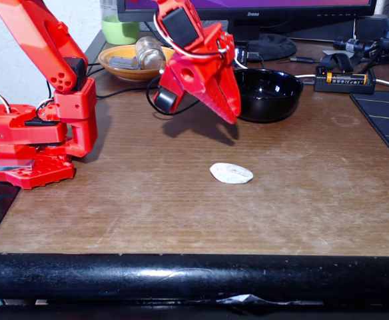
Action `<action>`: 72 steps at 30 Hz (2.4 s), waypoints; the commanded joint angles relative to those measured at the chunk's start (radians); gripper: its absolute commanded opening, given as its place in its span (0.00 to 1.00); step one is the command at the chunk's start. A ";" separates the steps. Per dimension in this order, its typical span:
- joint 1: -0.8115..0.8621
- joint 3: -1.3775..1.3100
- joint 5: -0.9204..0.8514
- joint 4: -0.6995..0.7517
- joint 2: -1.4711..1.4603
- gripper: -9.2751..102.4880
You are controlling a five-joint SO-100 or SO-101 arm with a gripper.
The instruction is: Ramasse la gomme et mets-la dans le bol.
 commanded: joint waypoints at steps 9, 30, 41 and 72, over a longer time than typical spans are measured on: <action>0.023 -0.120 0.012 0.015 -0.072 0.23; 0.067 -0.213 0.002 0.044 -0.227 0.30; 0.100 -0.202 -0.020 -0.040 -0.285 0.30; 0.072 -0.152 -0.074 0.044 -0.356 0.30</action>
